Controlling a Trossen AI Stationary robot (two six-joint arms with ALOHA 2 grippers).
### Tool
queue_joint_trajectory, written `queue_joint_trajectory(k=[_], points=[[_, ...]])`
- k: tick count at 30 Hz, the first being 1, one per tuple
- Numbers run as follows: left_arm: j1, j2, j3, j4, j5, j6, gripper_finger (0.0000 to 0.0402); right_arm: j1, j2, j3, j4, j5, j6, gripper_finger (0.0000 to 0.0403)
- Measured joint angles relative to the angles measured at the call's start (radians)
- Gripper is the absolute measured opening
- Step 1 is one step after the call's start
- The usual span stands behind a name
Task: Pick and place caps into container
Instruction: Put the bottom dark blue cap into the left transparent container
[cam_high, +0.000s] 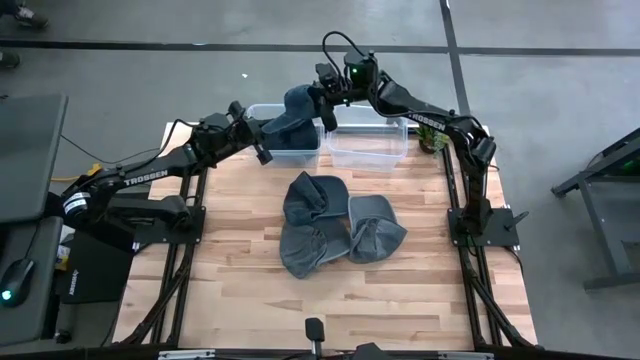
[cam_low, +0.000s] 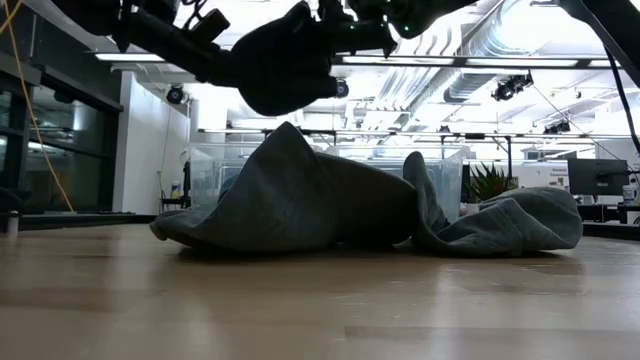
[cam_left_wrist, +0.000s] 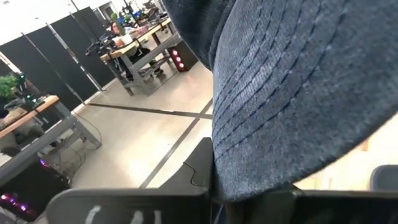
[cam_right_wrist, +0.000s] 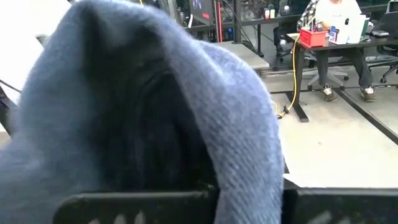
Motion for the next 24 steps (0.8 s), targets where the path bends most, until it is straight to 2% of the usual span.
queue_joint_trajectory(k=[5,12,16,20,24], points=[[0.000,-0.001,0.001,-0.025,-0.009,-0.016,0.0006,-0.004,0.000,0.000,0.003,-0.001,-0.002,0.0043],[0.000,-0.018,0.001,-0.051,-0.075,-0.023,0.0006,-0.046,0.000,0.000,-0.007,-0.009,-0.001,0.0136],[0.000,-0.044,0.001,-0.072,-0.108,-0.025,0.0006,-0.073,0.000,0.000,-0.008,-0.065,0.023,0.0177],[0.000,-0.063,0.001,-0.084,-0.142,-0.051,0.0006,-0.084,-0.002,0.000,-0.008,-0.147,0.028,0.0195],[0.000,-0.078,0.000,-0.102,-0.153,-0.081,0.0006,-0.084,-0.013,0.000,-0.010,-0.180,0.026,0.0199]])
